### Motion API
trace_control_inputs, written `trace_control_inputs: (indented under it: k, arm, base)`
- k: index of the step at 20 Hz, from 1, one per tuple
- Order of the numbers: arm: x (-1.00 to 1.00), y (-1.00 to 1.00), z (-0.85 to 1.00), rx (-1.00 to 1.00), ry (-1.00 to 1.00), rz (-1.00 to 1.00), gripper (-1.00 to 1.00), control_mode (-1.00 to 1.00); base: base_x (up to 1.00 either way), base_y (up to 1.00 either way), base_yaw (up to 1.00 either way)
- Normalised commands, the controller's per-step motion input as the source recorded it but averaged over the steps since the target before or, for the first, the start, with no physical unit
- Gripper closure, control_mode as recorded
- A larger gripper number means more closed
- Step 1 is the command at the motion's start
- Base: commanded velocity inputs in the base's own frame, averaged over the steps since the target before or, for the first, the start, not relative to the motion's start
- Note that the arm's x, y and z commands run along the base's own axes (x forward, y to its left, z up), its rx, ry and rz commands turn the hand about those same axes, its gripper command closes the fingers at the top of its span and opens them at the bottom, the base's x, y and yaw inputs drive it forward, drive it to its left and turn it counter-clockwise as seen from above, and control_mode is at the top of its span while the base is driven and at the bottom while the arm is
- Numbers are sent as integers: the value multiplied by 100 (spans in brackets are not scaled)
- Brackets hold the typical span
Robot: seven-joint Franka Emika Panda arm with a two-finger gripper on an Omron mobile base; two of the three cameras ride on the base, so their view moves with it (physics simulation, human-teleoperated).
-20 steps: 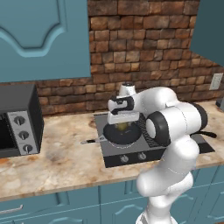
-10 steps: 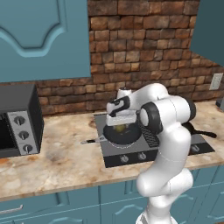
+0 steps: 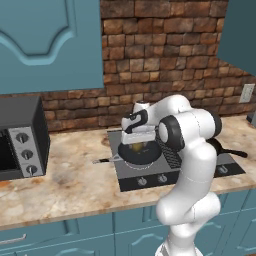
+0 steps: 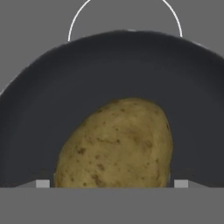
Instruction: Place both pans onto different burners. Then place the potato and the steak on different pans.
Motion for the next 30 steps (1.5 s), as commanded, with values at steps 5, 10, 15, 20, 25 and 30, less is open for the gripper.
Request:
trace_control_inputs:
  k: [5, 10, 15, 20, 25, 30]
  arm:
    - [0, 0, 0, 0, 0, 0, -100, -100]
    - [-4, 0, 16, 0, 0, 0, -100, -100]
    - [-25, 0, 76, 0, 0, 0, -100, -100]
    - [-58, 0, 87, 0, 0, -2, -100, -100]
    - [-99, 0, 49, 0, 0, -3, -100, -100]
    - [-88, -9, 31, 0, 0, 0, -100, -100]
  base:
    - [0, 0, 0]
    - [0, 0, 0]
    - [0, 0, 0]
    - [0, 0, 0]
    - [0, 0, 0]
    - [0, 0, 0]
